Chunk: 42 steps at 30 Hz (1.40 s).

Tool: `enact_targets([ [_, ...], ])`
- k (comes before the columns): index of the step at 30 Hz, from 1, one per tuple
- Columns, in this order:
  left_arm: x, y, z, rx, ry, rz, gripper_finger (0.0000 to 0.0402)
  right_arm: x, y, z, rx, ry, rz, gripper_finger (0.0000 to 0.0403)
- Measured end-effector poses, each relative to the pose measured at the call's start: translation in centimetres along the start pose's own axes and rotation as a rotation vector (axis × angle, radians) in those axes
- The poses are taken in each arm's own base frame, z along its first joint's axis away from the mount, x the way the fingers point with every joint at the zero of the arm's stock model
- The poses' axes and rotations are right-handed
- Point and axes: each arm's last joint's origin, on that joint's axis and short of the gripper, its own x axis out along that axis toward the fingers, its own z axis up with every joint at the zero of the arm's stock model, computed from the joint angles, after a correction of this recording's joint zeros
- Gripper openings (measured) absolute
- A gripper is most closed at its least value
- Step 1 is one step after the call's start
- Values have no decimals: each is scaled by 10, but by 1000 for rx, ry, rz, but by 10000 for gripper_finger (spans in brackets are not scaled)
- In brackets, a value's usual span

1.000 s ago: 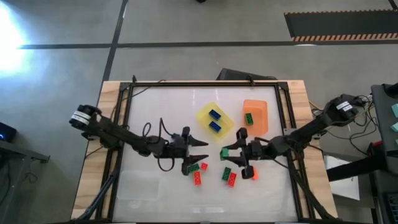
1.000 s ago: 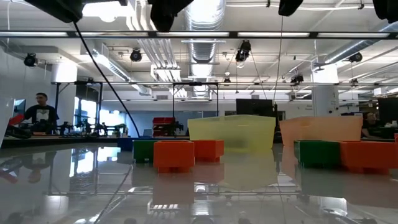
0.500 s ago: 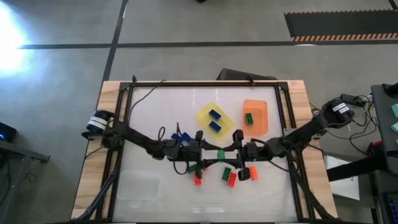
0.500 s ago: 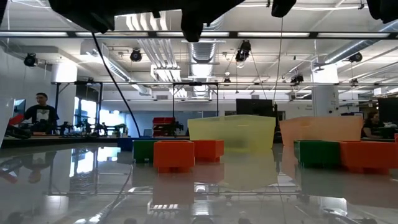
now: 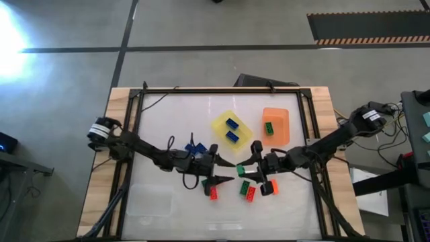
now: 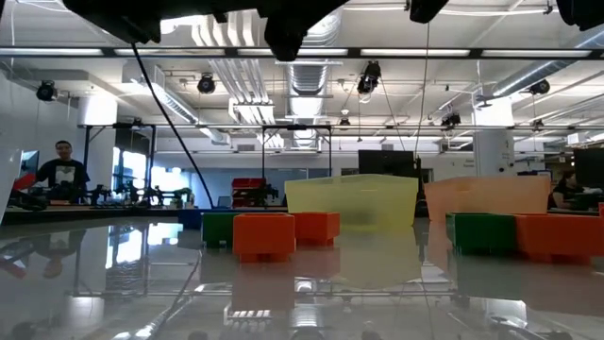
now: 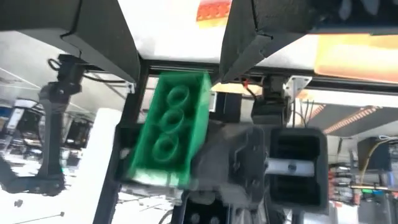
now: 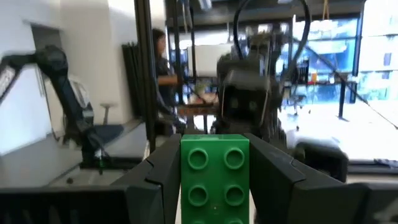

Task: Sort & place blocks by color
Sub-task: Put the green game piece into the orange bin

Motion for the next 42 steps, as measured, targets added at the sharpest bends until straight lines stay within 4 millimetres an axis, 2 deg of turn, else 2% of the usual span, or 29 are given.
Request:
enact_targets([
  [7,-6,1,5,10,-2,-8,244,0,-2,-1,23,4,-9,136],
  [12,3,3,-2,18,-12,-2,270,5,-8,-8,41,6,-36,136],
  [20,21,4,-12,57,-46,12,271,14,-13,-15,28,-17,-56,136],
  [25,21,5,-11,86,-57,37,233,14,-13,-16,23,-15,-58,136],
  [31,21,6,-11,89,-54,46,134,13,-14,-15,19,-18,-59,151],
  [37,18,7,-14,85,-17,47,130,14,-14,-16,15,-11,-57,195],
  [42,16,7,-13,74,128,63,130,10,-14,-11,23,11,-57,221],
])
